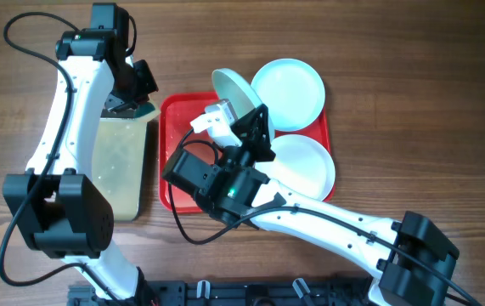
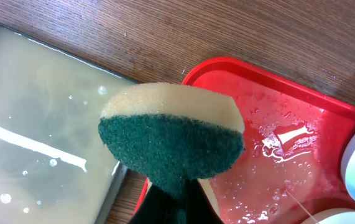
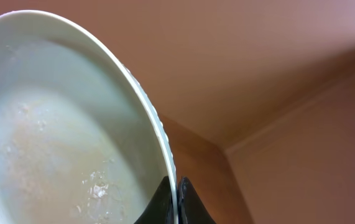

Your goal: Clean dirty plates on tray and stack at the side

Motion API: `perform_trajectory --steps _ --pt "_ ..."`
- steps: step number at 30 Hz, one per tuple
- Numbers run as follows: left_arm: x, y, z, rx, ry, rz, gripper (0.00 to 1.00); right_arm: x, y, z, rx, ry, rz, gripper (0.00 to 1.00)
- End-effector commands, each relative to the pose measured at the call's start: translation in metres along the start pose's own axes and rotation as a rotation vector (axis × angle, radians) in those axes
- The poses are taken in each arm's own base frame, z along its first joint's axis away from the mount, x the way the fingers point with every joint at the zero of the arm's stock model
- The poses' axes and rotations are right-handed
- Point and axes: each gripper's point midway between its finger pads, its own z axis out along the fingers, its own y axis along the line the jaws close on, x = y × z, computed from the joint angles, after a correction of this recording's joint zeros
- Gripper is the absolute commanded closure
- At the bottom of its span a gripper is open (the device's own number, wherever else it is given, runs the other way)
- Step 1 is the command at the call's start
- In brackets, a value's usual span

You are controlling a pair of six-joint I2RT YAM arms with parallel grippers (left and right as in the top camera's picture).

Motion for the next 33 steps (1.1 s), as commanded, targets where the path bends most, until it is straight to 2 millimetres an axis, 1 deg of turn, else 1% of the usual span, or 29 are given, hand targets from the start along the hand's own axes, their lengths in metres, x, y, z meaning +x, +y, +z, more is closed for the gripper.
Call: perform_trajectory --steps 1,3,4,6,8,9,10,11,13,14,15,17,18,19,20,21,23,24,25,26,28,29,31,33 --pt "-0.006 0.0 -0.009 0.0 -0.034 0.007 0.96 0.001 0.028 -0.007 -0.22 0.042 0.038 0.96" --pt "-0.006 0.0 -0.009 0.001 -0.035 0.006 0.96 0.007 0.049 -0.013 -0.347 0.078 0.06 0.96" --pt "-0.006 0.0 -0.009 0.001 -0.036 -0.015 0.96 0.013 0.06 -0.018 -0.419 0.115 0.083 0.96" --pt "-0.007 0.0 -0.009 0.003 -0.039 -0.019 0.96 0.028 0.071 -0.023 -0.492 0.191 0.111 0.96" --pt "-0.007 -0.001 -0.009 0.004 -0.04 -0.019 0.96 0.046 0.077 -0.021 -0.555 0.298 0.147 0.96" --pt "-0.008 -0.001 -0.009 0.006 -0.044 -0.019 0.96 0.054 0.082 -0.019 -0.619 0.36 0.159 0.96" --pt "-0.01 -0.002 -0.009 0.008 -0.049 -0.029 0.96 0.057 0.084 -0.017 -0.679 0.401 0.175 0.95" --pt "-0.01 -0.002 -0.009 0.011 -0.053 -0.049 0.96 0.057 0.082 -0.012 -0.755 0.443 0.21 0.96" --pt "-0.011 -0.003 -0.009 0.013 -0.056 -0.068 0.96 0.046 0.07 -0.001 -0.937 0.46 0.281 0.96" --pt "-0.012 -0.003 -0.009 0.014 -0.057 -0.068 0.96 0.04 0.056 0.009 -1.003 0.466 0.346 0.96" --pt "-0.011 -0.003 -0.009 0.014 -0.056 -0.068 0.96 0.039 0.039 0.021 -1.033 0.474 0.414 0.96" --pt "-0.01 -0.006 -0.009 0.016 -0.056 -0.058 0.96 0.047 0.004 0.05 -1.03 0.512 0.545 0.96" --pt "-0.008 -0.011 -0.009 0.019 -0.057 -0.046 0.96 0.061 -0.019 0.071 -1.002 0.557 0.625 0.96" --pt "-0.006 -0.018 -0.009 0.025 -0.058 -0.028 0.96 0.078 -0.035 0.09 -0.959 0.601 0.681 0.96" --pt "-0.004 -0.025 -0.008 0.03 -0.061 -0.013 0.96 0.093 -0.047 0.104 -0.919 0.639 0.718 0.96" --pt "-0.003 -0.033 -0.008 0.039 -0.067 0.007 0.96 0.121 -0.065 0.124 -0.839 0.695 0.767 0.96" --pt "0.0 -0.049 -0.006 0.054 -0.076 0.041 0.96 0.163 -0.088 0.151 -0.728 0.759 0.849 0.96" --pt "0.005 -0.059 -0.002 0.059 -0.071 0.066 0.96 0.196 -0.104 0.165 -0.647 0.801 0.911 0.96" --pt "0.009 -0.064 0.002 0.057 -0.061 0.082 0.96 0.214 -0.11 0.17 -0.609 0.829 0.936 0.96" --pt "0.012 -0.068 0.005 0.056 -0.053 0.093 0.96 0.238 -0.114 0.172 -0.568 0.87 0.963 0.96" --pt "0.016 -0.075 0.013 0.052 -0.038 0.11 0.96 0.275 -0.121 0.174 -0.483 0.937 0.979 0.96" --pt "0.018 -0.076 0.017 0.049 -0.031 0.115 0.96 0.3 -0.122 0.173 -0.43 0.978 0.988 0.96" --pt "0.017 -0.077 0.022 0.045 -0.025 0.116 0.96 0.327 -0.116 0.17 -0.399 1.018 1.007 0.96" --pt "0.016 -0.078 0.024 0.047 -0.028 0.116 0.96 0.352 -0.106 0.169 -0.365 1.055 0.998 0.96"
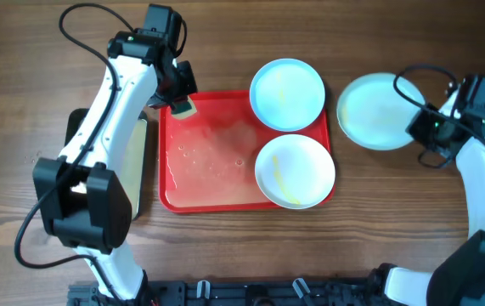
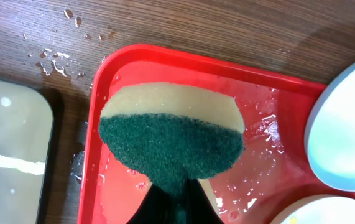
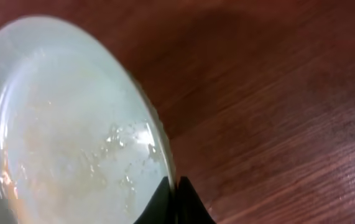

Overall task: Clean dirty plates on tray and stack at the side
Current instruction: 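Carry the plate right and set it on the table beside the tray, then move the right gripper to the white plate and drag it toward tray center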

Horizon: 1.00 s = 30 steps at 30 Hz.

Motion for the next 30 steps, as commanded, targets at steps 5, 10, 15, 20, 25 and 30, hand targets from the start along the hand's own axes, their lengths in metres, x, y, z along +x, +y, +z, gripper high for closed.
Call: perform_trajectory --steps 5,10,15,20,25,30 --pt "-0.006 -0.001 0.003 -0.005 -0.013 -0.016 0.96 0.038 -0.03 0.059 0.091 0.126 0.014 0.96" --pt "-0.006 -0.001 0.003 -0.005 -0.013 -0.016 0.96 0.036 0.004 0.04 -0.079 0.188 -0.003 0.64" --pt "-0.006 -0.001 0.003 -0.004 -0.013 -0.016 0.96 0.06 0.086 -0.021 -0.326 0.267 -0.251 0.57" --pt "-0.006 -0.001 0.003 -0.005 -0.012 -0.016 0.96 0.134 0.111 -0.005 -0.271 0.424 -0.442 0.57" --pt "-0.005 -0.001 0.003 -0.005 -0.012 -0.016 0.96 0.161 0.108 0.028 -0.219 0.444 -0.516 0.58" --pt "-0.006 -0.001 0.003 -0.005 -0.013 -0.016 0.96 0.165 0.107 0.044 -0.197 0.457 -0.526 0.82"
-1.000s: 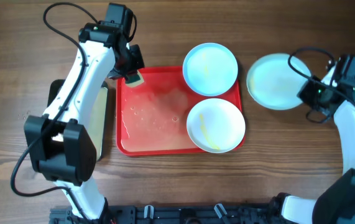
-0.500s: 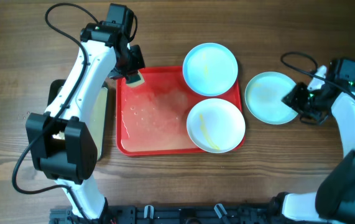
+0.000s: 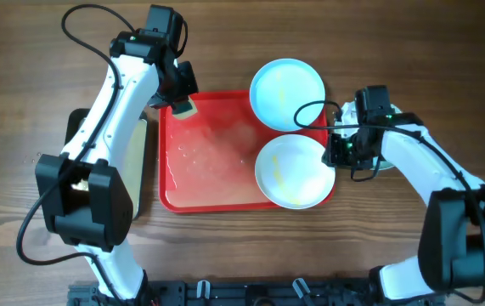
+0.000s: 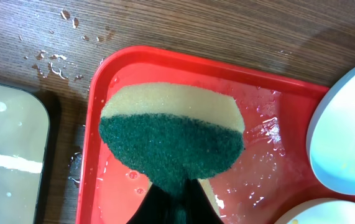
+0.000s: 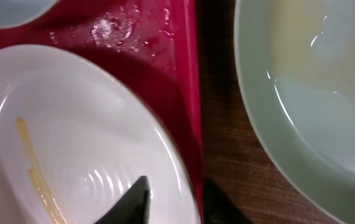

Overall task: Clean dirty plates on tray and stack at the side
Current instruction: 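Move the right gripper to the white plate and drag it toward tray center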

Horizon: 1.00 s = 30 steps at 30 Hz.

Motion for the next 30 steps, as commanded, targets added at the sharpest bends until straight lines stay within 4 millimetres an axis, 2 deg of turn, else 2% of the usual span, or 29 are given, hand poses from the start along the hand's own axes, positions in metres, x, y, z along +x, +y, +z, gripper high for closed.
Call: perform_trajectory --steps 1,3,7,10,17,18,22,24,25,26,29,30 --pt "-0.005 -0.001 -0.001 -0.004 -0.015 -0.016 0.96 0.005 -0.005 0.008 0.023 0.023 -0.008 0.89" --pt "-0.005 -0.001 -0.001 -0.004 -0.015 -0.016 0.96 0.006 -0.006 0.008 0.024 0.028 -0.005 0.96" --pt "-0.005 -0.001 -0.001 -0.004 -0.015 -0.016 0.96 0.018 -0.003 0.002 0.019 0.07 0.02 0.96" --pt "-0.005 -0.001 -0.001 -0.004 -0.015 -0.016 0.96 0.026 0.03 -0.013 0.011 0.078 -0.042 0.96" --pt "-0.005 -0.001 -0.001 -0.003 -0.015 -0.016 0.96 0.011 0.126 0.0 -0.096 -0.047 -0.017 0.96" --pt "-0.005 -0.001 -0.001 -0.004 -0.015 -0.016 0.96 0.006 0.141 0.008 -0.107 -0.077 -0.002 0.96" --pt "-0.004 0.0 -0.001 -0.006 -0.011 -0.016 0.96 0.003 0.165 0.058 -0.116 -0.056 0.029 0.96" --pt "-0.004 -0.001 -0.001 -0.005 -0.011 -0.016 0.96 -0.004 0.172 0.066 -0.126 -0.048 -0.001 0.95" --pt "-0.004 0.0 -0.001 -0.005 -0.011 -0.016 0.96 -0.011 0.179 0.062 -0.131 -0.055 -0.05 0.8" --pt "-0.004 0.0 -0.001 -0.005 -0.011 -0.016 0.96 -0.022 0.183 0.052 -0.114 -0.081 -0.073 0.71" --pt "-0.004 -0.001 -0.001 -0.005 -0.012 -0.016 0.96 -0.048 0.197 0.028 -0.098 -0.149 -0.117 0.58" --pt "-0.004 -0.001 -0.001 -0.005 -0.012 -0.016 0.96 -0.05 0.199 0.024 -0.099 -0.154 -0.126 0.55"
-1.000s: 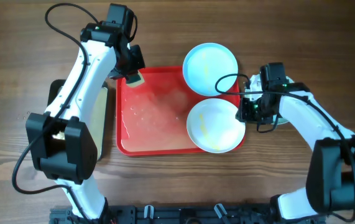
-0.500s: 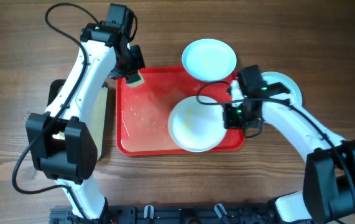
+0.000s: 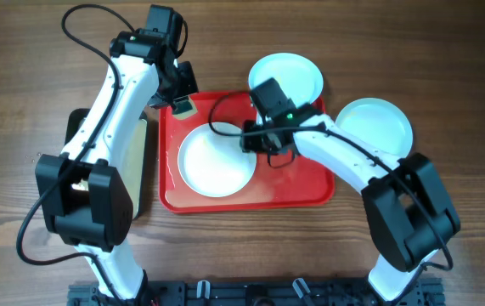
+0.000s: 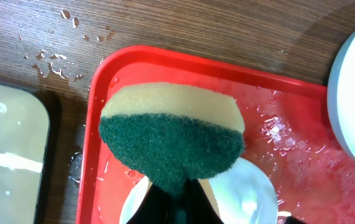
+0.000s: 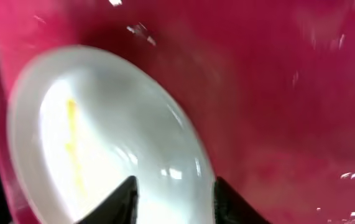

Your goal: Clean dirty plates on tray and stack at the side

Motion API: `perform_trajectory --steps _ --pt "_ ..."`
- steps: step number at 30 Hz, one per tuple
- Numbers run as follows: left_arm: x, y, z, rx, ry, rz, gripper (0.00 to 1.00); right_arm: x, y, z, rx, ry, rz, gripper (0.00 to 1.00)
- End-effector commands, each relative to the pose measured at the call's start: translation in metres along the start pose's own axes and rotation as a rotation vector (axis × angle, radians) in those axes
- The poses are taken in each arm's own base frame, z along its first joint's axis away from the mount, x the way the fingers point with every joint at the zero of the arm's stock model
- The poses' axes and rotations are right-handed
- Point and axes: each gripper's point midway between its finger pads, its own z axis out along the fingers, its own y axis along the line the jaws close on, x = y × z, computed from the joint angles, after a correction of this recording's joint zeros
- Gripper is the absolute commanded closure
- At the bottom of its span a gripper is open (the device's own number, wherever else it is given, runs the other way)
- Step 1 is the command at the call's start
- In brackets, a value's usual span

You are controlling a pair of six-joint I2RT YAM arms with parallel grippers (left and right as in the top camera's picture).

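Observation:
A white plate with a yellow streak lies in the left half of the red tray. My right gripper is open, its fingers astride that plate's right rim. The same gripper sits over the tray's middle. A second dirty plate rests on the tray's back right corner. A pale plate lies on the table right of the tray. My left gripper is shut on a green and yellow sponge above the tray's back left corner.
A basin of cloudy water stands left of the tray, partly under my left arm. Water drops wet the wood behind it. The tray floor is wet and glossy.
The streaked plate was at the tray's front right and now lies in its left half. My right gripper, still open, has moved left with it. The left gripper and sponge have not moved.
First my right gripper held a plate tilted over the tray, with the sponge beside the basin. Then that plate lay on the table at the right and the sponge was over the tray corner. Then my right gripper opened at the streaked plate, which has now shifted left.

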Motion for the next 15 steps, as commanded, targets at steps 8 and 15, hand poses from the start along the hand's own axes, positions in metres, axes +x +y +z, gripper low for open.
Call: perform_trajectory --steps 8,15 --pt "-0.006 -0.001 -0.001 -0.001 -0.019 -0.016 0.96 -0.095 -0.042 -0.037 0.043 -0.244 -0.046 0.5" --pt "-0.006 -0.001 -0.001 -0.002 -0.019 -0.016 0.96 -0.132 -0.073 -0.042 0.115 -0.374 -0.011 0.54"
